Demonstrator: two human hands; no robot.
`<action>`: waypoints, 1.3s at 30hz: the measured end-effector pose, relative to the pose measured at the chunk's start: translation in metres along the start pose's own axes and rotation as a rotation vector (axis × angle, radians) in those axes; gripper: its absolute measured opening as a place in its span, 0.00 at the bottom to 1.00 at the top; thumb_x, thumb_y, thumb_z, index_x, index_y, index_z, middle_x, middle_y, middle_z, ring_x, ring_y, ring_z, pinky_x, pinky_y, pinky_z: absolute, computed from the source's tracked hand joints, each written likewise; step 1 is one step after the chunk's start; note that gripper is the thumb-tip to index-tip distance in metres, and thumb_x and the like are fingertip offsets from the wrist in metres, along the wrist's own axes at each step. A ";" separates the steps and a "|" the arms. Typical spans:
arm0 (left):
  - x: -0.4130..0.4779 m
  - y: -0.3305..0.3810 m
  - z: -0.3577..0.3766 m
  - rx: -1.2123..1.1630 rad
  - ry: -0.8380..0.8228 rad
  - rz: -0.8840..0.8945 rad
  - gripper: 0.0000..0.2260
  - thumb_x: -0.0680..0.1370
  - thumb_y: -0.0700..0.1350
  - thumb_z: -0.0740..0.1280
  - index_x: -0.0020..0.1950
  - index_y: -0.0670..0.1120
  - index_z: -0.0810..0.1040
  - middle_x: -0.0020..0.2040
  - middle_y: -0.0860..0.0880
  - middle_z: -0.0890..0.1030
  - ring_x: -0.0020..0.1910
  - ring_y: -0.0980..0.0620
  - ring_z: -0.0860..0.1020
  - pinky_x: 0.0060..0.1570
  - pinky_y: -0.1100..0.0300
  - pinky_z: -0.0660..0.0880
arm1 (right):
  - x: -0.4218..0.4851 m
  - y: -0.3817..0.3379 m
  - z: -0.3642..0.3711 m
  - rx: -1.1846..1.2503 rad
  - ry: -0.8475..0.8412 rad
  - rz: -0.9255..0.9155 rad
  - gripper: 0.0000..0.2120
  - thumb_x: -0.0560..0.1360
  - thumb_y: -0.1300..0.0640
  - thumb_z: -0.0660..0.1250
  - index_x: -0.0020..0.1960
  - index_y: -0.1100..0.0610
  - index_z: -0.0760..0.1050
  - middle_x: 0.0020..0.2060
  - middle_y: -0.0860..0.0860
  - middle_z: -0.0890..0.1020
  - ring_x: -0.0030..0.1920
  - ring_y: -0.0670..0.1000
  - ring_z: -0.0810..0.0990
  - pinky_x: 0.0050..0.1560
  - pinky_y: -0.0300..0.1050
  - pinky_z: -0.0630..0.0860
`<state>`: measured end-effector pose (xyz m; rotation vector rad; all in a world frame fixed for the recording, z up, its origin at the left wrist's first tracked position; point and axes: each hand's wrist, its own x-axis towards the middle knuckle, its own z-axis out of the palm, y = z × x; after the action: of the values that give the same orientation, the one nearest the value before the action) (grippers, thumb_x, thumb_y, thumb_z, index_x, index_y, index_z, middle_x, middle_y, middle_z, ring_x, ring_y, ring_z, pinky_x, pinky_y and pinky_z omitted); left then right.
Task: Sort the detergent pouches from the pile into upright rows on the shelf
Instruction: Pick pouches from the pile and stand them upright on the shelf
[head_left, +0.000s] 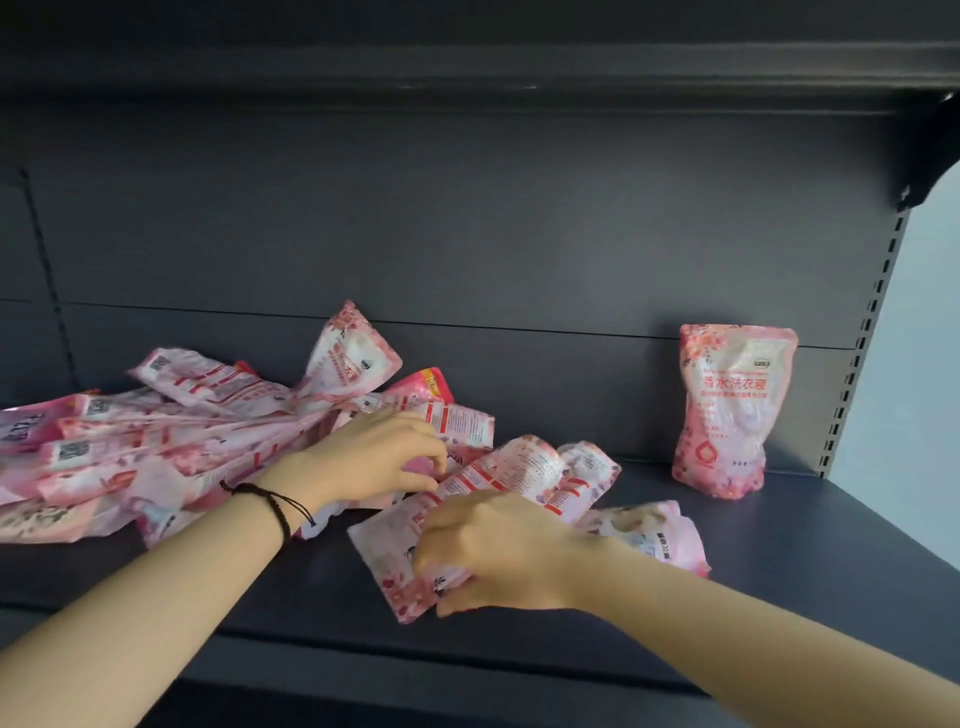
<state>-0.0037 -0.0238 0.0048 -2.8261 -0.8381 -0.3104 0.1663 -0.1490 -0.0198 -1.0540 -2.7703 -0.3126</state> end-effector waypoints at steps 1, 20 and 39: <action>-0.004 -0.004 0.003 -0.024 0.014 -0.005 0.06 0.76 0.55 0.67 0.50 0.57 0.78 0.48 0.59 0.75 0.52 0.60 0.70 0.53 0.59 0.69 | 0.005 -0.004 0.006 -0.033 -0.006 -0.016 0.13 0.74 0.52 0.70 0.55 0.59 0.79 0.51 0.55 0.80 0.52 0.56 0.77 0.48 0.47 0.72; -0.019 -0.025 -0.007 -1.241 0.381 -0.203 0.38 0.63 0.77 0.61 0.57 0.49 0.79 0.54 0.52 0.84 0.55 0.55 0.81 0.51 0.63 0.77 | 0.030 0.054 -0.039 0.236 0.748 0.712 0.04 0.77 0.56 0.64 0.45 0.54 0.76 0.41 0.46 0.79 0.40 0.48 0.77 0.43 0.44 0.74; 0.083 0.013 0.023 -1.490 0.846 -0.469 0.02 0.75 0.45 0.71 0.46 0.48 0.83 0.44 0.52 0.86 0.45 0.55 0.84 0.40 0.63 0.78 | 0.010 0.140 -0.044 0.916 0.834 0.978 0.09 0.79 0.63 0.62 0.42 0.56 0.77 0.43 0.52 0.83 0.49 0.55 0.83 0.57 0.52 0.79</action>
<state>0.0753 0.0139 0.0018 -2.6456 -1.2828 -2.9178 0.2559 -0.0518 0.0444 -1.3552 -1.1858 0.4903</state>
